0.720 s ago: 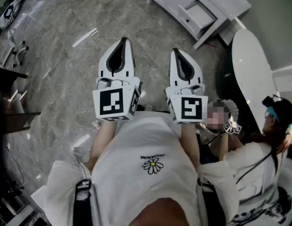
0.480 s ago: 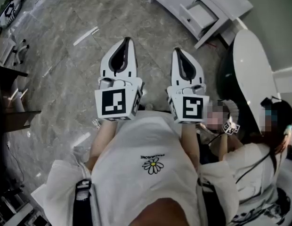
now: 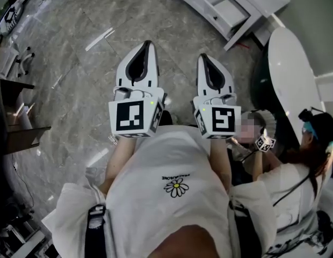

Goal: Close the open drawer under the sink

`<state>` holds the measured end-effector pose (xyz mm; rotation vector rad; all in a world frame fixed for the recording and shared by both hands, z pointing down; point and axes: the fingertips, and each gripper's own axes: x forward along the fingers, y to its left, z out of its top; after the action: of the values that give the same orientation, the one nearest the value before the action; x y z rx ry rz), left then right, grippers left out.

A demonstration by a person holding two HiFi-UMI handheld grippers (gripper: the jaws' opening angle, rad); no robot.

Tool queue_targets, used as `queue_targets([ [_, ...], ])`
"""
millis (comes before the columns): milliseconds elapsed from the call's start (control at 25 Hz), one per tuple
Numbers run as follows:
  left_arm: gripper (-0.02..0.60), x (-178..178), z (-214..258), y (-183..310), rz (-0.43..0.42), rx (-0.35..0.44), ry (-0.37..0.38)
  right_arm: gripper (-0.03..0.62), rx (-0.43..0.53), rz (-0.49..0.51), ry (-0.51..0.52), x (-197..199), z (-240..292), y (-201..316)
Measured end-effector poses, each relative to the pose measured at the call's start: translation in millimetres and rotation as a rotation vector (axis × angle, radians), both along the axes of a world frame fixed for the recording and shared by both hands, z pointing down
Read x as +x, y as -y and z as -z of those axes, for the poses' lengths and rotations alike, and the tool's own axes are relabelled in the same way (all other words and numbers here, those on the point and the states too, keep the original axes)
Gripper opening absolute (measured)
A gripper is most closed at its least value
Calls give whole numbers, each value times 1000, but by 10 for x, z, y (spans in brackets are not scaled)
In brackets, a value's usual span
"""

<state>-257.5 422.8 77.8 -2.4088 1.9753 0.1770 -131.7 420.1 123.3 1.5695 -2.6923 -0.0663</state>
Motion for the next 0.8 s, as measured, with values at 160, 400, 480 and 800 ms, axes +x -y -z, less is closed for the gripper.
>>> queue_targets([
  [160, 21, -111, 3, -45, 38, -1, -24, 29, 3, 26, -31, -77, -63, -15],
  [400, 21, -172, 7, 137, 72, -10, -52, 29, -23, 42, -54, -35, -110, 118],
  [480, 21, -164, 7, 191, 68, 3, -46, 29, -24, 37, -52, 3, -134, 165],
  [800, 21, 129, -16, 627, -25, 40, -43, 29, -26, -30, -27, 221, -232, 447],
])
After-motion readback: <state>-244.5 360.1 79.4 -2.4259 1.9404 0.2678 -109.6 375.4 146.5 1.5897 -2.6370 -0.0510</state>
